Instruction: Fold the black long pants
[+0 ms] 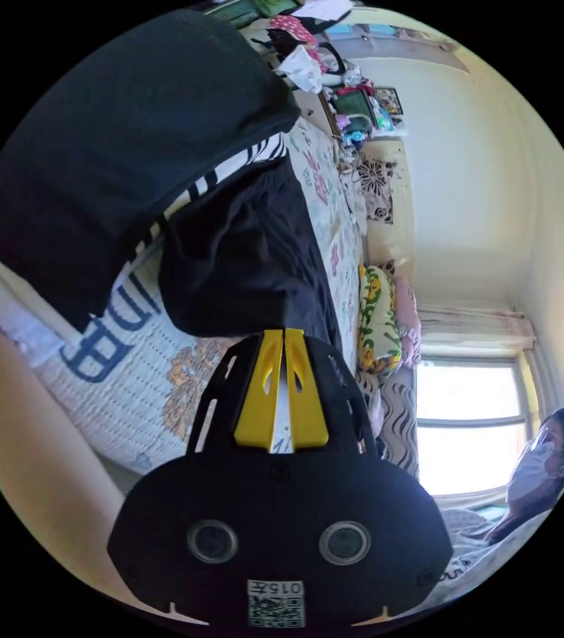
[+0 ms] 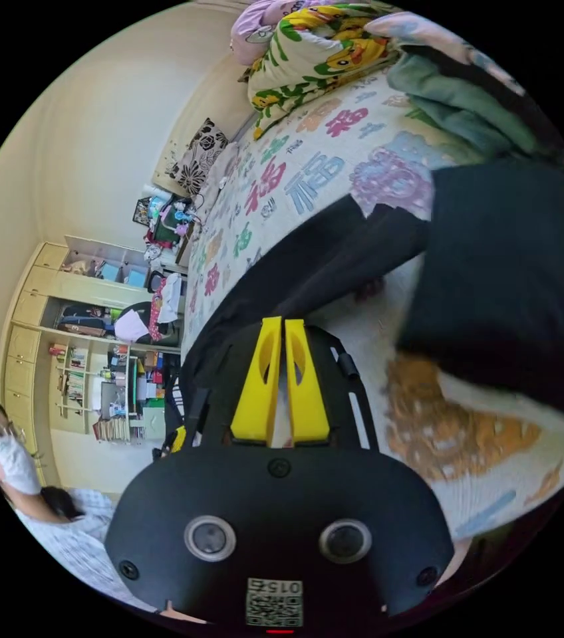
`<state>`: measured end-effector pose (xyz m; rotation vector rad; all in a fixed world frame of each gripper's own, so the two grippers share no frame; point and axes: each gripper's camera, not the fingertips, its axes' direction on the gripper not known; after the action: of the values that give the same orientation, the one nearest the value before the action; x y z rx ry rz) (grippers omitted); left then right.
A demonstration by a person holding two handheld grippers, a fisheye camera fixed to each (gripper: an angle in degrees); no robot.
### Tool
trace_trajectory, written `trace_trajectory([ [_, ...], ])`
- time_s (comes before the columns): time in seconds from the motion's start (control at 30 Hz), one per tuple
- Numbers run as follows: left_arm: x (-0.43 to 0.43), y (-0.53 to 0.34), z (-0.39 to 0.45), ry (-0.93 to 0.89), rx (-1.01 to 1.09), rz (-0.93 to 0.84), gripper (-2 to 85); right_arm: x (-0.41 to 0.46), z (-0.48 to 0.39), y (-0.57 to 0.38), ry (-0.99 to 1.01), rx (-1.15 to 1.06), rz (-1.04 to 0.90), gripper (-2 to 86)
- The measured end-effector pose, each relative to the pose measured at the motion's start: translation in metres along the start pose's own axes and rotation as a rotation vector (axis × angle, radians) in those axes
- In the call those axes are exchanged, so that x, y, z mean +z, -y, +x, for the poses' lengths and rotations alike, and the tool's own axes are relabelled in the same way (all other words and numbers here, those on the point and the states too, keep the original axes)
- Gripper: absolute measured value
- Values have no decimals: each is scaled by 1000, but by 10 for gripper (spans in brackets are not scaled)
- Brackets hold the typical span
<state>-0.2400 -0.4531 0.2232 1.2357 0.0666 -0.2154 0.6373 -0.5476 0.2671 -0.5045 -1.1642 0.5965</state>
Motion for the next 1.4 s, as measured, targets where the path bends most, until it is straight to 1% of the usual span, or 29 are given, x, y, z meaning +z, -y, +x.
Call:
trace_trajectory([
  [0.07, -13, -6, -4, 59, 41, -32, -6, -30, 15, -42, -50, 41, -30, 1],
  [0.2, -11, -12, -21, 148, 63, -116, 8, -45, 47, -84, -77, 139, -92, 8],
  [0.23, -5, -13, -30, 166, 46, -161, 33, -48, 55, -91, -72, 161, -99, 12],
  [0.27, -2, -16, -38, 171, 21, -169, 55, -52, 61, -96, -55, 179, -86, 18],
  [0.33, -7, -23, -48, 136, -6, -135, 78, -58, 65, -99, -31, 184, -80, 33],
  [0.43, -23, -37, -62, 180, -42, -16, 104, -69, 68, -98, -52, 186, -60, 54],
  [0.5, -30, -41, -74, 182, -76, 70, 100, -72, 72, -95, -26, 201, -61, 55],
  [0.53, -28, -41, -83, 140, -90, 110, 102, -73, 75, -94, -1, 212, -64, 49],
  [0.6, -18, -39, -93, 123, -114, 153, 99, -76, 81, -96, 22, 249, -60, 21],
  [0.67, -1, -34, -103, 155, -136, 186, 66, -82, 87, -103, 26, 290, -49, 9],
  [0.73, 6, -32, -107, 155, -131, 174, 26, -91, 91, -111, 32, 312, -37, 4],
  [0.8, 5, -33, -108, 114, -119, 163, 11, -103, 93, -121, 24, 319, -20, 2],
  [0.87, -15, -44, -90, 149, -4, 223, 1, -115, 96, -134, 20, 300, -28, 1],
  [0.97, -31, -54, -80, 205, 103, 231, -4, -116, 103, -151, -10, 292, -83, 3],
  [1.03, -32, -57, -85, 238, 114, 229, -5, -118, 111, -161, -22, 310, -81, 6],
  [1.1, -28, -61, -95, 238, 96, 227, -5, -125, 120, -170, -17, 343, -33, 10],
  [1.17, -22, -71, -101, 221, 99, 245, -6, -135, 131, -178, 32, 348, 39, 15],
  [1.27, -15, -83, -104, 226, 124, 261, -6, -133, 143, -180, 88, 372, 36, 6],
  [1.33, -11, -89, -109, 204, 104, 264, -6, -133, 135, -182, 103, 318, 46, 2],
  [1.4, -7, -95, -113, 197, 95, 266, -6, -134, 123, -188, 53, 250, 53, 0],
])
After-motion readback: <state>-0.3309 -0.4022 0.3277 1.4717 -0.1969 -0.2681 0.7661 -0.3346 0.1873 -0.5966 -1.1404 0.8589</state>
